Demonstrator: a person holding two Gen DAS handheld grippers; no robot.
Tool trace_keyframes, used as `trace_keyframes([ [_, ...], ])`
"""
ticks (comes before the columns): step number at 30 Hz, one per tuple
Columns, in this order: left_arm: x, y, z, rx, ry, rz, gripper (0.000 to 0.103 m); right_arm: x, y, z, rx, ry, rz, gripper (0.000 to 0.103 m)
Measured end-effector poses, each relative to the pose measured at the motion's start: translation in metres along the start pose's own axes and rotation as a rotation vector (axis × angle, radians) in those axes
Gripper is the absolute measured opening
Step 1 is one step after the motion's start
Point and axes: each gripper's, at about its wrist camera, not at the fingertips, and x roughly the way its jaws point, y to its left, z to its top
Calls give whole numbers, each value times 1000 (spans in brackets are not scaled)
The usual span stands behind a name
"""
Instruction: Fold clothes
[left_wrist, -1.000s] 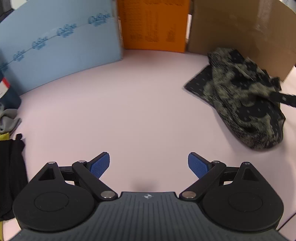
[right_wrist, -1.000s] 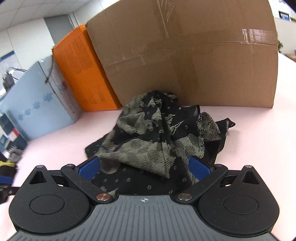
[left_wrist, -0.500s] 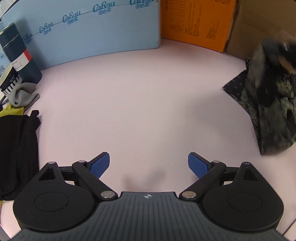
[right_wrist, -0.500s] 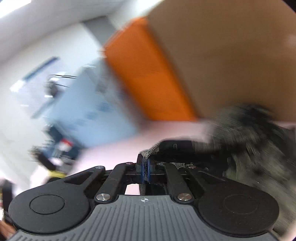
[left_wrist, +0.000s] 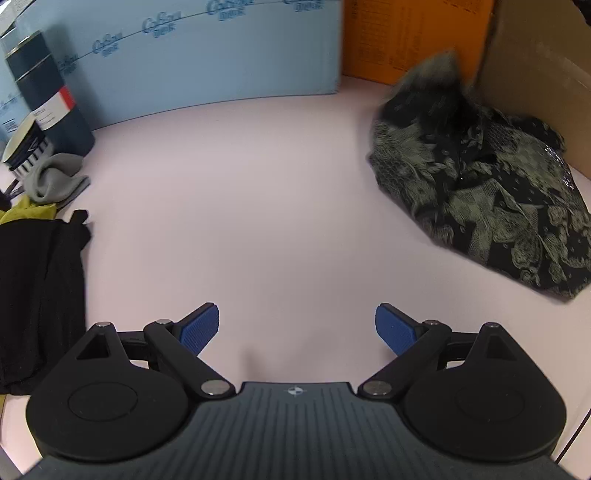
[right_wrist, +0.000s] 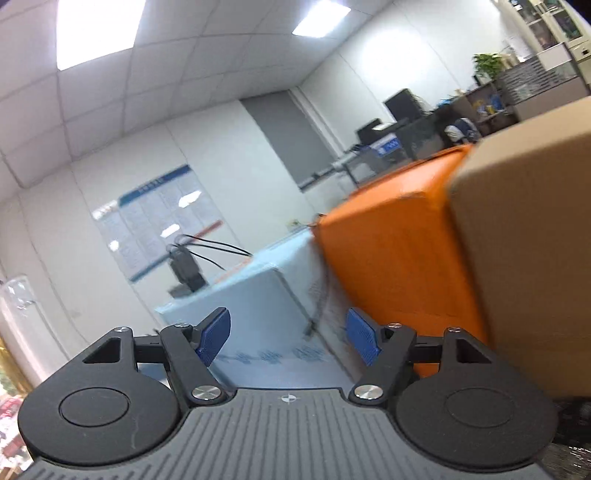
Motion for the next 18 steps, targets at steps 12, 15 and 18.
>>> trace_keyframes([
  [12,8,-30,-5,140,-1,-15,91,-101,-112,-96,-122,273,-569,95],
  [15,12,-32,-5,146,9,-7,91,-108,-140,-116,-63,333,-639,95],
  [18,14,-31,-3,142,11,4,91,-99,-157,-127,2,330,-611,95],
])
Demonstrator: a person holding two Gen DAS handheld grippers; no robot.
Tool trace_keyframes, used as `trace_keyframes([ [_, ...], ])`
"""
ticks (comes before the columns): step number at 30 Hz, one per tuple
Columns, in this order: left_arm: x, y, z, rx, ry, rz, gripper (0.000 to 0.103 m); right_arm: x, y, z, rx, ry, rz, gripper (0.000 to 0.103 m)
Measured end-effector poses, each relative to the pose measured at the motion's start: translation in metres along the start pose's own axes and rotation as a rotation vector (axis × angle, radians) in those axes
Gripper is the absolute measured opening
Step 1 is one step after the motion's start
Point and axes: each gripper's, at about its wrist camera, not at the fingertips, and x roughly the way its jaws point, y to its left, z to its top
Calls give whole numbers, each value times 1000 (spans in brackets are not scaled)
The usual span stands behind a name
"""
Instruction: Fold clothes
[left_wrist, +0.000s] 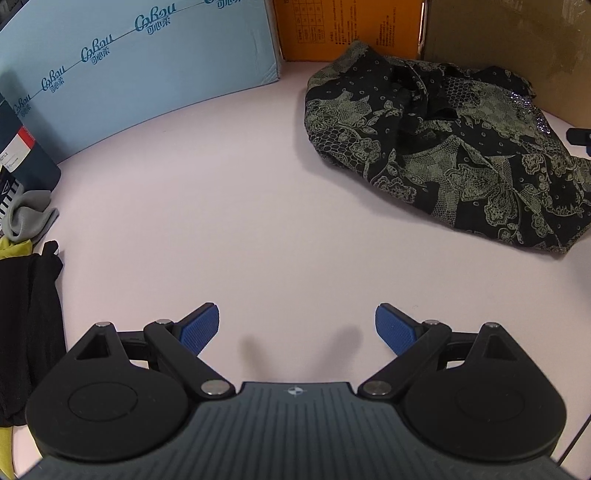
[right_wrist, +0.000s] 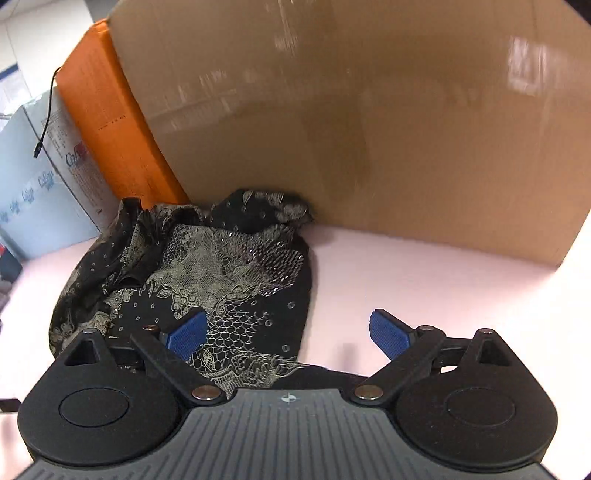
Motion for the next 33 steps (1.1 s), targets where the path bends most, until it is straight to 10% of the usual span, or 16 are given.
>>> trace_keyframes([
  [6,-2,-3,7,26,-34,3,91,35,19,5,-137,10,36,96],
  [11,-5,-12,9,76,-73,40,91,35,45,8,-199,33,151,10],
  [18,-4,-7,12,32,-58,47,91,1,84,-32,-191,221,396,10],
  [22,-8,-2,12,5,-61,66,91,-20,127,-76,-167,466,699,11],
  [25,-11,-1,9,-17,-58,66,91,-42,159,-85,-305,502,869,30],
  [28,-12,-5,9,-9,-58,57,91,-48,144,-57,-318,289,681,76],
  [33,-14,-16,7,28,-72,42,91,-28,84,-22,-215,17,242,90],
])
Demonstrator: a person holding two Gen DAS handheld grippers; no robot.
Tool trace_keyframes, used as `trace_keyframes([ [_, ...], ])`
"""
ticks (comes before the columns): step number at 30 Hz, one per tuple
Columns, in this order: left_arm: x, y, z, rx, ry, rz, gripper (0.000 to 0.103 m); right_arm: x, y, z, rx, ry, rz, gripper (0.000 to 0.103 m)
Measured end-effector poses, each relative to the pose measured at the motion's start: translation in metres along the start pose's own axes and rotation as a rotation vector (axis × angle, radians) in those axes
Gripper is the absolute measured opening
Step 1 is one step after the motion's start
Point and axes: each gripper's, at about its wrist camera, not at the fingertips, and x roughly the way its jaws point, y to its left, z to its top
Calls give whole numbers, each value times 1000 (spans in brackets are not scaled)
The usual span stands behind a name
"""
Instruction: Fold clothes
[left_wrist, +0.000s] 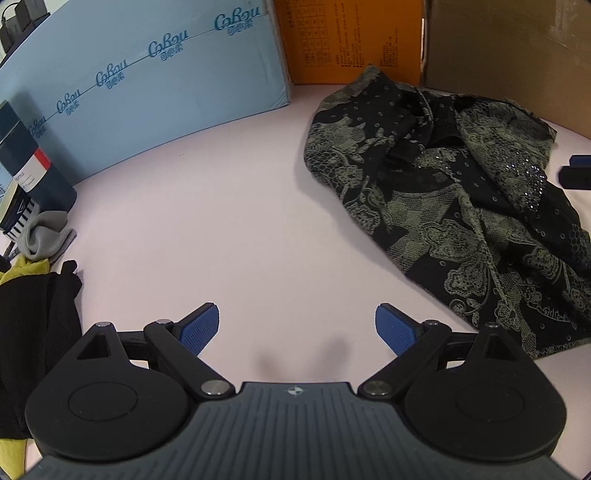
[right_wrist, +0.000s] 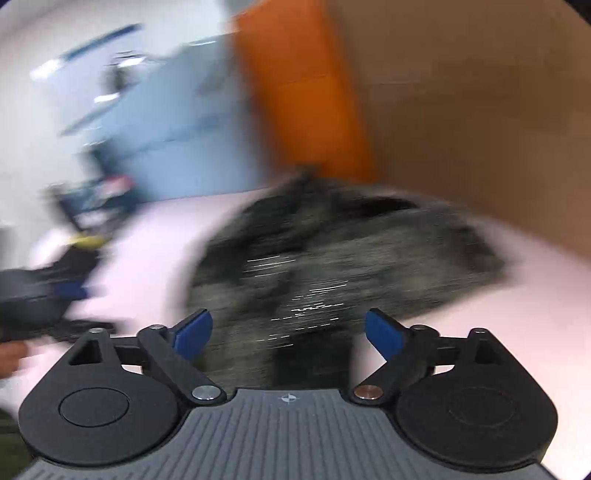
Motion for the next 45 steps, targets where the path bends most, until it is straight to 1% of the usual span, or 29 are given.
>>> trace_keyframes([
  [3,4,-3,-1,-7,4,-15,91,23,-17,-3,45,38,-48,90],
  [6,9,-7,2,-11,2,-19,91,42,-10,-6,6,43,37,90],
  [7,11,-9,4,-8,4,-17,91,49,-4,-5,-35,46,47,90],
  [9,13,-12,5,0,7,-9,91,56,6,-8,-133,45,32,90],
  [10,13,-12,6,8,5,-2,91,60,10,-10,-183,45,23,80],
  [11,13,-12,6,12,3,5,91,62,10,-9,-189,39,12,56],
  [12,13,-12,5,12,1,11,91,64,9,-8,-192,33,1,43],
  [13,13,-10,5,4,4,12,91,63,4,-5,-140,31,2,16],
  [14,13,-8,5,-4,7,13,91,62,1,-1,-90,35,13,10],
  [15,14,-5,5,-17,12,10,91,60,0,-1,-81,38,7,10],
  [18,14,0,5,-37,15,8,91,52,8,-6,-113,91,8,10],
  [22,11,3,4,-37,6,-10,91,31,19,-23,-54,117,27,9],
  [27,9,0,3,-12,-4,-41,91,5,42,-61,69,137,81,9],
  [30,6,-3,2,8,-11,-63,91,-7,61,-84,159,148,133,9],
  [34,5,-5,1,33,-14,-87,91,-13,92,-107,264,182,224,10],
  [36,6,-6,0,43,-12,-97,91,-11,105,-114,322,229,314,11],
  [38,7,-8,-1,53,-9,-102,91,-12,118,-116,321,247,388,22],
  [39,7,-8,-1,57,-9,-103,91,-15,122,-112,289,238,395,26],
  [40,7,-9,-2,62,-8,-104,91,-20,127,-108,254,227,399,40],
  [41,7,-8,-3,64,-10,-105,91,-24,131,-103,219,217,403,50],
  [42,6,-7,-3,66,-11,-106,91,-30,131,-97,180,191,369,52],
  [43,6,-5,-3,64,-13,-104,91,-34,125,-91,153,160,303,56],
  [45,6,-2,-4,58,-14,-104,91,-43,112,-81,102,98,166,80],
])
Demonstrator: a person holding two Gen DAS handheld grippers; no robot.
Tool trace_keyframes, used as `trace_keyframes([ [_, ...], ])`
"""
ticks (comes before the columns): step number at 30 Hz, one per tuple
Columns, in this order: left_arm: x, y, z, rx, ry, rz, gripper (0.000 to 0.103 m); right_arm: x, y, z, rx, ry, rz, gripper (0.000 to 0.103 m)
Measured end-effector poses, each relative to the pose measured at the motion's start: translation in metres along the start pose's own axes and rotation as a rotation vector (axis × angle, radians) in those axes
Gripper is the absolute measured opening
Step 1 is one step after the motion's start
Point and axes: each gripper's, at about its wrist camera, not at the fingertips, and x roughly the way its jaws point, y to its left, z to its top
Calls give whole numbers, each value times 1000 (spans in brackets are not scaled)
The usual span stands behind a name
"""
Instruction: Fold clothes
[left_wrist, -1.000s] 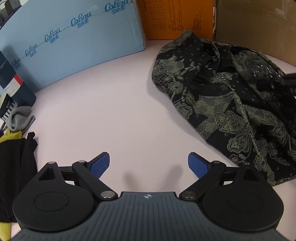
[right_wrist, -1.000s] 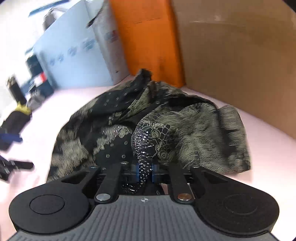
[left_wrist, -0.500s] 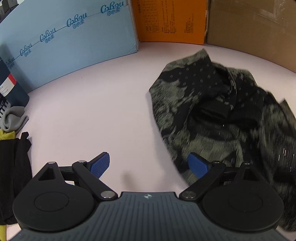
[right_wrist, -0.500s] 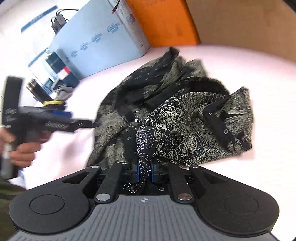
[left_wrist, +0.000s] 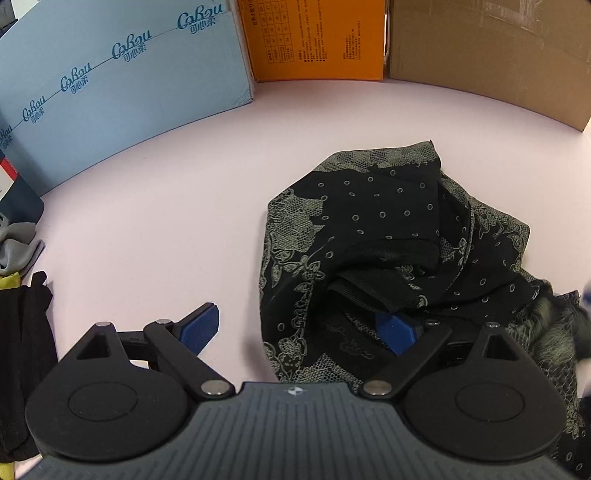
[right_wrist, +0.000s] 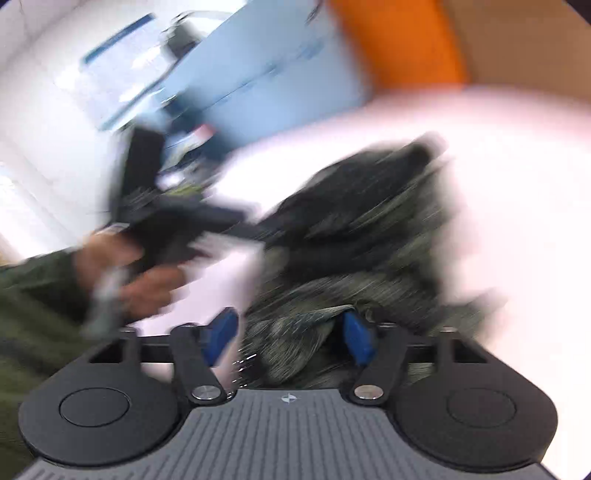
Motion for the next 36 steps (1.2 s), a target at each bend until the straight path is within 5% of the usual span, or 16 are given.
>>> trace_keyframes([
  [1,1,2,-1,-2,4,-1,91,-4,-8,3,-26,-37,-98,99],
  [4,7,4,-1,-6,21,-6,91,0,-47,4,-39,-42,-333,103],
  [6,13,3,-1,3,25,-12,91,9,-69,2,8,14,-386,103],
  [9,20,-4,4,32,16,-17,91,3,-72,-1,39,-56,-316,101],
  [10,20,-7,7,41,7,-20,91,2,-69,-2,54,-69,-280,83],
  [11,21,-12,11,55,2,-19,91,3,-63,-2,55,-60,-259,39],
  [13,23,-22,20,82,-10,-23,91,5,-50,-8,52,-44,-233,7],
  [25,18,-131,55,380,-122,-147,91,-25,-2,-79,238,-80,-152,7],
  [30,-4,-154,56,479,-242,-146,91,-18,30,-83,191,-19,-45,8],
  [31,-8,-148,54,484,-261,-135,91,-16,38,-81,168,-4,-18,11],
  [34,-10,-117,52,474,-287,-97,91,-24,53,-75,77,40,-17,42],
  [36,-5,-85,52,448,-263,-41,91,-39,56,-69,33,50,-34,53],
])
